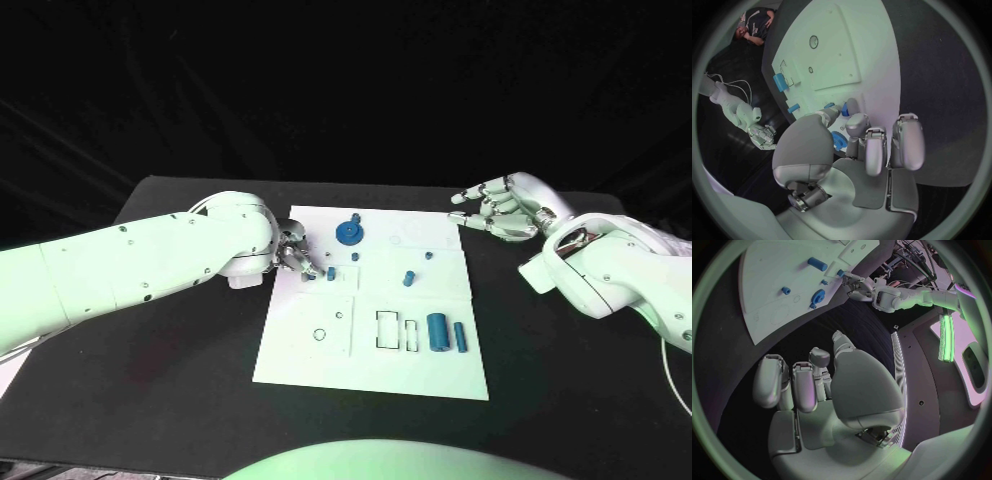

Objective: Assemble the parts on the task board

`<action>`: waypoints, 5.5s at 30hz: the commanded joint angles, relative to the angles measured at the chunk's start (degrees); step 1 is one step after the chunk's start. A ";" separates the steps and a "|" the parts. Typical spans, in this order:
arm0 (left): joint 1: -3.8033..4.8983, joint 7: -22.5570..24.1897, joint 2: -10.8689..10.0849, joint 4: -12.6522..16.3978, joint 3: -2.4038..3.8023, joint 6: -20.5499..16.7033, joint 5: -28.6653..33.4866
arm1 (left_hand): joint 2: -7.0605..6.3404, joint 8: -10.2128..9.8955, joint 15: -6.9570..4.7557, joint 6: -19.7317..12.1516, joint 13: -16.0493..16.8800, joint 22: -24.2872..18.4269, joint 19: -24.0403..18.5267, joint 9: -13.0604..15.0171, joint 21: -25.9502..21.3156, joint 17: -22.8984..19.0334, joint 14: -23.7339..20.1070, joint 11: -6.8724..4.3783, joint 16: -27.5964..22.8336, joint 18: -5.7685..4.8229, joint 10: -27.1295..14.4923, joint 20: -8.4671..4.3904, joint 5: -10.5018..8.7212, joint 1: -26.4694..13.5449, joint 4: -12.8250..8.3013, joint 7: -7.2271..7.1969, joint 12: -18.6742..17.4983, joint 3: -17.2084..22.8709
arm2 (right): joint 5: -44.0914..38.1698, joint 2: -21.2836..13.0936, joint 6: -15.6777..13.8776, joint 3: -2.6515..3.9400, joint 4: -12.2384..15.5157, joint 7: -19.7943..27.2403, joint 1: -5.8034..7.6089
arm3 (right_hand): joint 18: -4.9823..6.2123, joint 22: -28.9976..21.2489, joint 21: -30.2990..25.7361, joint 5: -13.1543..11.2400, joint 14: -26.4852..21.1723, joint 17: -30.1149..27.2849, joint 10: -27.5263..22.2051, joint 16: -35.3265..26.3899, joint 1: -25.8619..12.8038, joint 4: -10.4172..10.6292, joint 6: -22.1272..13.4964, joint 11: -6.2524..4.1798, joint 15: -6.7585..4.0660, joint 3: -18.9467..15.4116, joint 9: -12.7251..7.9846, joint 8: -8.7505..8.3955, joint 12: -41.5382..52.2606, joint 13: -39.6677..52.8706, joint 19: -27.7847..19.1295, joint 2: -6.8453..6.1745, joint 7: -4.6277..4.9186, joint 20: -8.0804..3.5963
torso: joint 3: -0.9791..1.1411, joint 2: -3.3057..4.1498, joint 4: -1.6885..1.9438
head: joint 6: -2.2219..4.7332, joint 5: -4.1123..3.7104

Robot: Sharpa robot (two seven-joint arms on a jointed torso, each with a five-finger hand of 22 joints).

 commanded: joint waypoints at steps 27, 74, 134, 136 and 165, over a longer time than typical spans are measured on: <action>-0.09 8.23 -5.79 7.12 1.14 -18.42 2.51 | 5.16 -0.96 0.43 -3.99 -12.29 -5.64 -5.32 -0.55 -11.00 12.38 5.06 1.27 -2.02 2.61 -8.65 0.47 0.03 2.99 0.41 1.46 -10.51 -10.74 | -0.16 0.30 1.37 -0.05 -0.49 0.21 -0.28 | 0.75 -0.13 -0.24 0.20 2.85 1.30 0.02 -0.38 -0.01 -0.06 0.35 0.04 -0.28 -0.39 0.08 -0.06 0.18 -0.03 -0.44 0.40 -0.03 -0.19 | 0.04 -0.02 -0.02 | 0.73 -0.41; -2.13 31.16 8.05 -7.16 -0.26 -16.95 -24.02 | -2.35 -21.14 4.95 -1.19 -51.21 -7.03 -2.31 -26.47 -15.19 -5.40 0.74 7.04 -14.09 2.49 -18.07 4.53 -0.39 24.17 -6.84 6.81 -43.57 -4.10 | -0.37 1.30 1.15 -0.06 -0.67 0.58 -0.51 | 0.75 -0.13 -0.26 0.24 2.87 1.32 -0.03 -0.39 -0.01 -0.08 0.36 0.02 -0.28 -0.41 0.09 -0.07 0.15 -0.10 -0.42 0.53 -0.04 -0.19 | -0.11 0.17 -0.12 | 1.55 -1.41; -2.85 31.10 9.11 -8.78 0.20 -18.06 -22.44 | 0.27 -23.90 4.49 4.47 -53.87 -0.75 -1.19 -29.19 -9.14 -4.87 1.87 6.70 -11.65 1.54 -10.66 4.11 -0.19 28.69 -14.36 7.38 -47.21 5.23 | -0.39 1.76 1.29 -0.06 -0.68 0.71 -0.51 | 0.75 -0.17 -0.30 0.33 2.90 1.37 0.13 -0.38 0.13 -0.18 0.48 0.00 -0.31 -0.37 0.14 -0.02 0.50 0.13 -0.41 0.77 -0.07 -0.20 | -0.05 0.03 -0.06 | 1.41 -1.84; -2.84 31.29 8.48 -8.08 0.44 -18.43 -21.29 | 0.25 -23.97 4.51 4.47 -53.89 -0.73 -1.20 -29.22 -9.13 -4.89 1.87 6.72 -11.64 1.54 -10.66 4.12 -0.19 28.62 -14.43 7.40 -47.31 5.35 | -0.39 1.75 1.28 -0.06 -0.70 0.72 -0.51 | 0.75 -0.17 -0.30 0.33 2.90 1.37 0.13 -0.38 0.13 -0.18 0.48 0.00 -0.31 -0.37 0.14 -0.02 0.50 0.13 -0.41 0.77 -0.07 -0.20 | -0.04 0.01 -0.05 | 1.38 -1.81; -2.23 29.11 -0.17 -2.05 2.14 -15.50 -15.47 | -0.42 -24.54 4.50 5.12 -53.90 -0.26 -1.22 -29.52 -8.80 -5.31 1.82 6.64 -11.68 1.51 -9.81 4.23 -0.36 27.11 -15.09 7.31 -48.28 5.82 | -0.38 1.46 1.23 -0.06 -0.58 0.66 -0.51 | 0.74 -0.15 -0.30 0.39 2.90 1.37 0.23 -0.40 0.10 -0.15 0.56 -0.01 -0.31 -0.34 0.16 0.01 0.71 0.27 -0.39 0.96 -0.08 -0.21 | -0.08 0.15 -0.12 | 1.62 -1.36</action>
